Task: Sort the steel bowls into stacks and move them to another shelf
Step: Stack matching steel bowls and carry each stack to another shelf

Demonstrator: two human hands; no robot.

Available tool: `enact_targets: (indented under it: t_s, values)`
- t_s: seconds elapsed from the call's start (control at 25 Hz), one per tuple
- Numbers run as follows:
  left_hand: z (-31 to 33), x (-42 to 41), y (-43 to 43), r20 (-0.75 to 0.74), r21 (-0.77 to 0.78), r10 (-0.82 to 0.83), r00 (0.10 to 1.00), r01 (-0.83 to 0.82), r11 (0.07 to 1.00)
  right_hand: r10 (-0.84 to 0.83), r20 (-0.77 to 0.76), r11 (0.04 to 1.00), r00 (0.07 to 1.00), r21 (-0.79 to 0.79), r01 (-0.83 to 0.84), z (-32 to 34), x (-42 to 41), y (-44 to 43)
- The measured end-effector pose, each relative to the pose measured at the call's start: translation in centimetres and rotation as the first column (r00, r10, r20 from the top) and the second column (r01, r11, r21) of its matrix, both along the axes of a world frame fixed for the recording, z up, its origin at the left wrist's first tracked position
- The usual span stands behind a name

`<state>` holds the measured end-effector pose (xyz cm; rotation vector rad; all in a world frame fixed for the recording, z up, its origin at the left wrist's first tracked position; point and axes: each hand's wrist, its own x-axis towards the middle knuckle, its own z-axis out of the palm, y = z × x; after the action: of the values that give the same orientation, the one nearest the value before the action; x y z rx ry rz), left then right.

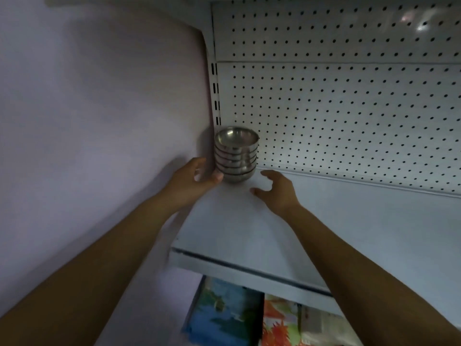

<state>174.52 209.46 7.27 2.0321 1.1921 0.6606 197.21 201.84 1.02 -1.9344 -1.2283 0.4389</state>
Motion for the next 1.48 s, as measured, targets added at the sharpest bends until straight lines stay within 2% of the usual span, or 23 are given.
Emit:
enact_targets:
  t_s: [0.12,0.28,0.36,0.48,0.56,0.64,0.68,0.76,0.92,1.04,1.32,1.48]
  values:
    - [-0.6,-1.6,-4.9,-0.085,0.041,0.02,0.996,-0.017,0.999,0.134,0.089,0.991,0.987,0.006,-0.135,0.4,0.8,-5.0]
    - [-3.5,-2.5,-13.8,-0.138,0.085,0.108,0.984,-0.097,0.992,0.395,0.156,0.917,0.905,-0.123,-0.379,0.0,1.7,-11.2]
    - [-6.0,-2.6,-19.3,-0.121,0.118,0.192,0.974,-0.178,0.977,0.484,0.191,0.875,0.854,-0.127,-0.467,-0.5,2.1,-14.7]
    - [-9.2,-2.7,-27.5,-0.07,0.06,0.332,0.941,-0.328,0.943,0.58,0.29,0.807,0.761,-0.083,-0.584,-2.0,2.2,-20.0]
    - [-10.9,-3.2,-32.5,-0.088,0.065,0.416,0.905,-0.411,0.909,0.632,0.257,0.762,0.731,-0.037,-0.647,-3.1,1.1,-23.4]
    - [-12.2,-4.4,-37.1,-0.136,0.094,0.5,0.855,-0.491,0.866,0.685,0.144,0.719,0.714,0.029,-0.695,-3.9,-1.0,-25.9]
    - [-12.5,-5.1,-39.2,-0.157,0.103,0.543,0.825,-0.533,0.84,0.722,0.113,0.68,0.682,0.064,-0.73,-4.1,-2.2,-26.9]
    - [-13.1,-6.9,-43.8,-0.199,0.093,0.64,0.742,-0.636,0.766,0.82,0.132,0.548,0.556,0.096,-0.831,-5.0,-5.3,-28.3]
    - [-14.2,-10.0,-52.7,-0.235,0.096,0.796,0.557,-0.802,0.589,0.947,0.058,0.318,0.315,-0.046,-0.947,-6.8,-11.4,-31.5]
    - [-14.9,-12.5,-59.0,-0.235,0.019,0.876,0.421,-0.899,0.437,0.974,-0.013,0.224,0.227,-0.13,-0.966,-8.2,-15.2,-35.0]
    - [-14.3,-21.4,-75.6,-0.251,0.092,0.964,0.09,-0.989,0.116,0.993,-0.031,-0.114,-0.11,-0.227,-0.967,-8.8,-30.3,-45.8]
    - [-14.8,-26.0,-88.0,-0.354,0.101,0.933,-0.071,-0.994,-0.037,0.968,-0.03,-0.247,-0.248,-0.248,-0.937,-8.8,-40.0,-54.2]
